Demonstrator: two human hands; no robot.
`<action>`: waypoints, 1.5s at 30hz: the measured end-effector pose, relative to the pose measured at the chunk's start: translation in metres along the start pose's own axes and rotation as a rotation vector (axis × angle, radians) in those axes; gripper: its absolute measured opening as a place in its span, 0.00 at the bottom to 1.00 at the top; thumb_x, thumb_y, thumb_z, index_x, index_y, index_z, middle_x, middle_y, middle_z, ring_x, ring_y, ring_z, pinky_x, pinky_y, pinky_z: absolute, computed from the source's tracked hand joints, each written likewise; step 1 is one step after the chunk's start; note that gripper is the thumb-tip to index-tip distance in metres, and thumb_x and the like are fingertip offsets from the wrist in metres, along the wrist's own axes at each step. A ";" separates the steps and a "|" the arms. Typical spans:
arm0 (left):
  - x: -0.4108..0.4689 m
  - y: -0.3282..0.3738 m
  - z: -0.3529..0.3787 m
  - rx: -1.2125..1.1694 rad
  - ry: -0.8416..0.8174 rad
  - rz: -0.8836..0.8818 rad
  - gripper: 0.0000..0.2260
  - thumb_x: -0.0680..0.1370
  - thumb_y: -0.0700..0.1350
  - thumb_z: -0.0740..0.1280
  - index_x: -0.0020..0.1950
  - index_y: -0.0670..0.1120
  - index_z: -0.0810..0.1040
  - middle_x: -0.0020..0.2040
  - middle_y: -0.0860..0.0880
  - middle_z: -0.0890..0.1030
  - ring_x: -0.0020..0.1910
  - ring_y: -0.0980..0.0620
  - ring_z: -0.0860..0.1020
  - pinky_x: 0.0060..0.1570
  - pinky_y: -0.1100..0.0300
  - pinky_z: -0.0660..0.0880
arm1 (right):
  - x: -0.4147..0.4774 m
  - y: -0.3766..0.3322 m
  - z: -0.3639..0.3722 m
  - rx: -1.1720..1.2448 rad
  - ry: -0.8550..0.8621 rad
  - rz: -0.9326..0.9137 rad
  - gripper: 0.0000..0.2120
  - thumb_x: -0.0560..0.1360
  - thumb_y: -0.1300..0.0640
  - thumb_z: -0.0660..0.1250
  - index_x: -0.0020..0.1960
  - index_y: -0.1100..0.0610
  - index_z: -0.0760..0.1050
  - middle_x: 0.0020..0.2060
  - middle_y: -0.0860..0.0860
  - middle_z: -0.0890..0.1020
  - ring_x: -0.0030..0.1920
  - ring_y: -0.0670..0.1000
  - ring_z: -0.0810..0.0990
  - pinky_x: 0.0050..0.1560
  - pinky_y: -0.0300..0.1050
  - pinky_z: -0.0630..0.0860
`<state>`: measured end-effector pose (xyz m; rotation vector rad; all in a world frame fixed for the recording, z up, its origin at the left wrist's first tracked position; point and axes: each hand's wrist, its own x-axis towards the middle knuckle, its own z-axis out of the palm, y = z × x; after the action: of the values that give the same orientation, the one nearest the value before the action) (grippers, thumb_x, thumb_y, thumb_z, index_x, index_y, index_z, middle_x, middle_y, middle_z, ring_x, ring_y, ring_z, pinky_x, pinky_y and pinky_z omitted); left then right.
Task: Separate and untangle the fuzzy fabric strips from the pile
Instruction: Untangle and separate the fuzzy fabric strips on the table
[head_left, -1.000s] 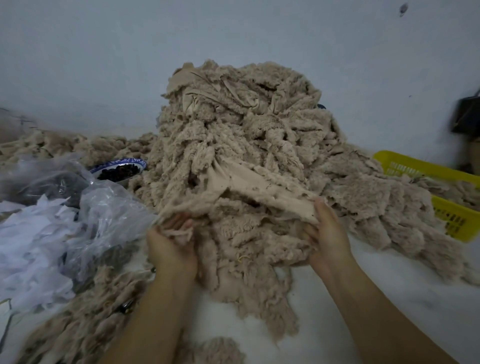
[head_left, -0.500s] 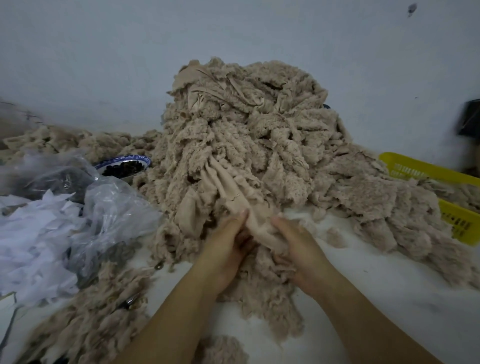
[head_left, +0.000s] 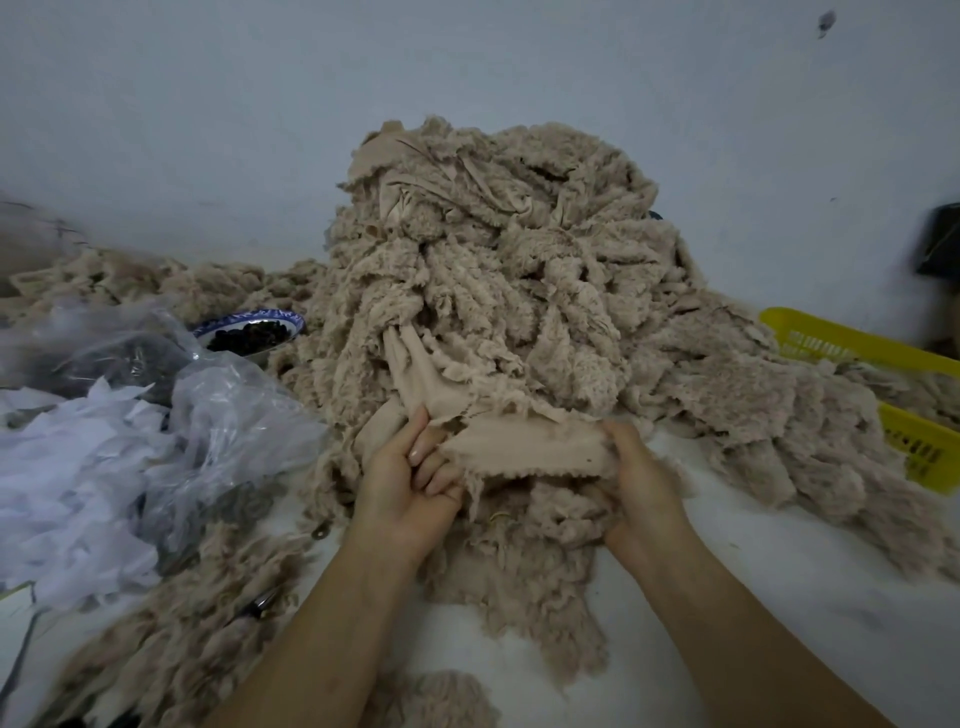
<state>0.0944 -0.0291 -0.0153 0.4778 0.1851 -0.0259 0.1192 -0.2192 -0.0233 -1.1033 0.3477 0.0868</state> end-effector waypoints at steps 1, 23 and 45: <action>0.001 0.000 0.001 0.001 0.002 0.020 0.21 0.84 0.46 0.58 0.30 0.47 0.71 0.23 0.53 0.62 0.17 0.56 0.56 0.17 0.66 0.55 | 0.001 0.001 0.001 0.017 0.009 -0.006 0.07 0.74 0.49 0.71 0.40 0.51 0.80 0.32 0.49 0.82 0.34 0.49 0.81 0.38 0.46 0.78; -0.010 -0.023 0.004 0.796 -0.225 -0.082 0.22 0.77 0.59 0.65 0.64 0.47 0.81 0.63 0.43 0.81 0.62 0.45 0.80 0.61 0.52 0.77 | -0.019 0.007 0.005 -0.039 -0.542 0.257 0.27 0.67 0.46 0.73 0.61 0.60 0.81 0.49 0.60 0.83 0.45 0.57 0.82 0.48 0.48 0.76; 0.003 0.001 -0.008 0.606 0.048 0.361 0.25 0.80 0.58 0.60 0.26 0.49 0.74 0.23 0.52 0.67 0.22 0.56 0.67 0.30 0.64 0.67 | 0.003 -0.012 -0.012 0.235 -0.165 0.052 0.14 0.79 0.49 0.64 0.44 0.57 0.82 0.31 0.55 0.78 0.29 0.52 0.77 0.32 0.43 0.76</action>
<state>0.0963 -0.0247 -0.0223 1.1114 0.1336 0.2905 0.1226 -0.2356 -0.0186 -0.8481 0.2323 0.1778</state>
